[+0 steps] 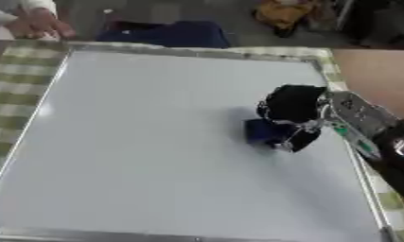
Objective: Wipe the whiteboard clean with a brush.
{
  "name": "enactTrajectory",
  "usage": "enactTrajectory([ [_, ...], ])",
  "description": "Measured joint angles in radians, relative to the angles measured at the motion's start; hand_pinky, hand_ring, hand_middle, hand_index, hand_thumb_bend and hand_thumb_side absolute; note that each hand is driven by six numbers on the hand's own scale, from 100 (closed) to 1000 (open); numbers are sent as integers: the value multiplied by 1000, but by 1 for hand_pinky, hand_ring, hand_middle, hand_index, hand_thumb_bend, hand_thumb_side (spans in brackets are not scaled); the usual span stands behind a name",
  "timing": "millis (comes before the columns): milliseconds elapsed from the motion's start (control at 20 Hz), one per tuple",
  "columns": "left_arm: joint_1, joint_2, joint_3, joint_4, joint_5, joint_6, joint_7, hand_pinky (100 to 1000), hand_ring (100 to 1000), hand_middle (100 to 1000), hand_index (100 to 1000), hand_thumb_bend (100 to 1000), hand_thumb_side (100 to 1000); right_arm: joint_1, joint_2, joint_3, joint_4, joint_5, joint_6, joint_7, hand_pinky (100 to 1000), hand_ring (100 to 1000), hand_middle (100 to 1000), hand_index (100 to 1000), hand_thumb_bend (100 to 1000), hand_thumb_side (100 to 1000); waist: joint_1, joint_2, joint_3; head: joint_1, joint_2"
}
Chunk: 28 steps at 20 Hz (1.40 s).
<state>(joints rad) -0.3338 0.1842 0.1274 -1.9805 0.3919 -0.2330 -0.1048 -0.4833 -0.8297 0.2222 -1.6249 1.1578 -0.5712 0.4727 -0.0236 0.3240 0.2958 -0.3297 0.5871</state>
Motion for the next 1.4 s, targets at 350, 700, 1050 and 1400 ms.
enactTrajectory([
  [350, 1, 0, 0, 0, -1, 0, 0, 511, 605, 567, 516, 100, 1000, -7, 13, 3, -10, 1, 3, 15, 321, 435, 186, 433, 100, 404, 0, 3, 0, 1, 0],
  [700, 1, 0, 0, 0, -6, -1, -1, 510, 604, 567, 514, 100, 1000, -29, 25, 0, 4, 23, 13, 11, 318, 434, 187, 433, 100, 404, 0, 16, 5, 2, 1],
  [1050, 1, 0, 0, 0, -7, -3, -3, 508, 603, 567, 512, 100, 1000, -57, 33, -23, 54, 30, 25, 7, 317, 432, 185, 432, 100, 409, 1, 24, 8, 2, 1],
  [1400, 1, 0, 0, 0, -9, -6, -9, 508, 603, 567, 511, 100, 1000, -91, 28, -61, 131, 9, 37, 18, 317, 432, 185, 432, 100, 412, 3, 32, 19, -4, -1],
])
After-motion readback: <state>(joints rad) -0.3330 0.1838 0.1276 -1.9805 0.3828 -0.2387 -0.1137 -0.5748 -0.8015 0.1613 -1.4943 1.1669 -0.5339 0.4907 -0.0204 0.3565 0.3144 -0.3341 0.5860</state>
